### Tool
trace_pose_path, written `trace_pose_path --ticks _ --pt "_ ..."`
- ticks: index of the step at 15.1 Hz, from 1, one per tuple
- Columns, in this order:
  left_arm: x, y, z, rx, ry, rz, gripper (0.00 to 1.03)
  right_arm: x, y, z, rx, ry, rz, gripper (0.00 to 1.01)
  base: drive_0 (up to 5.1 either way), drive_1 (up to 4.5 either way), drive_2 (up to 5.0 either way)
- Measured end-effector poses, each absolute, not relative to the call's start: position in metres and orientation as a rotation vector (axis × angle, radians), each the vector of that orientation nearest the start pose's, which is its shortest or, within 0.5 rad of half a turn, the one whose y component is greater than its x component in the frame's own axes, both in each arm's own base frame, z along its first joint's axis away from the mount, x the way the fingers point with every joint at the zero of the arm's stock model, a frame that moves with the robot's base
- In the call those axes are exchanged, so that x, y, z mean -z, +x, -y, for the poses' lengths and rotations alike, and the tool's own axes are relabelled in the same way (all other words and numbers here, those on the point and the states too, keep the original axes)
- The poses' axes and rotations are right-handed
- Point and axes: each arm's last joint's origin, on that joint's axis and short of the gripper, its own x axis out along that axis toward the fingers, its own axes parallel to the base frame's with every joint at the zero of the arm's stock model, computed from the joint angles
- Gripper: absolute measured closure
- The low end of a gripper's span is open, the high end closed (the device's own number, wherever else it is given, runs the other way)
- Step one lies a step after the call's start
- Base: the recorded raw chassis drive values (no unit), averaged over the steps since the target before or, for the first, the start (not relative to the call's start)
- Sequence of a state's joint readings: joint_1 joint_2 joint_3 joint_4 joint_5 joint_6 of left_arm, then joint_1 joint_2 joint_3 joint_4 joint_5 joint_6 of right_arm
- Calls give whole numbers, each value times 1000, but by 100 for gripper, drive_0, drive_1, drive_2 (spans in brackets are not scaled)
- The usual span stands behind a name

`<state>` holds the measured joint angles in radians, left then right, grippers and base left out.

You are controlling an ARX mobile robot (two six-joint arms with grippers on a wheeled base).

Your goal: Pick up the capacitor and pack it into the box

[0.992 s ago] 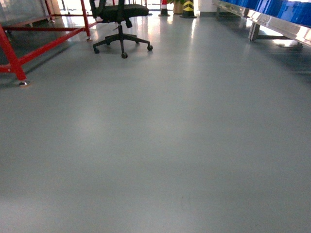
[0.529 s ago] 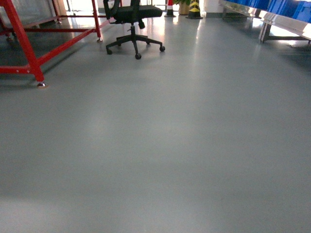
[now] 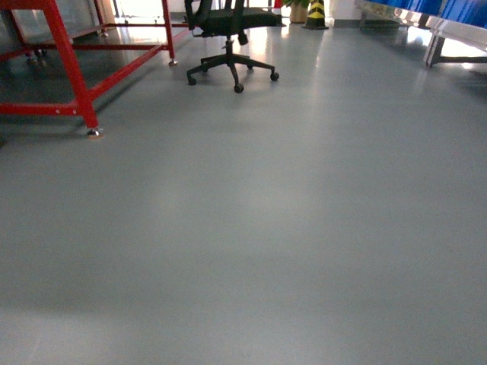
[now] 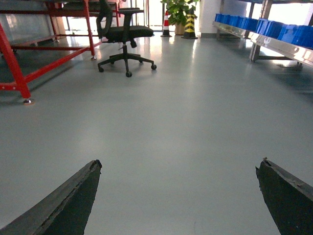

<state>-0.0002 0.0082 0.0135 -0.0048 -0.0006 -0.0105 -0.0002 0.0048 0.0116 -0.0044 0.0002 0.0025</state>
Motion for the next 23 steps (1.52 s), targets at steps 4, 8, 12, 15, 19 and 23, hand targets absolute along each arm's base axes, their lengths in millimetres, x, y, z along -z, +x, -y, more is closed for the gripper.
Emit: trace_pose_path --ticks 4,8,12,15,19,23 --pt "-167 97 0 -1 -10 1 59 -167 97 0 0 2 2 3 -504 241 241" --pt "-167 97 0 0 -10 0 59 -166 97 0 0 2 0 3 -508 238 238" --pt "-167 97 0 0 -10 0 59 -167 97 0 0 2 2 3 -511 234 234" --pt "-167 97 0 0 -10 1 59 -167 97 0 0 2 2 3 -517 228 228" --pt "-167 97 0 -1 -10 -2 59 -167 97 0 0 2 3 3 -511 235 235" --pt "-167 97 0 0 -10 -1 59 -166 97 0 0 2 1 3 -501 245 245"
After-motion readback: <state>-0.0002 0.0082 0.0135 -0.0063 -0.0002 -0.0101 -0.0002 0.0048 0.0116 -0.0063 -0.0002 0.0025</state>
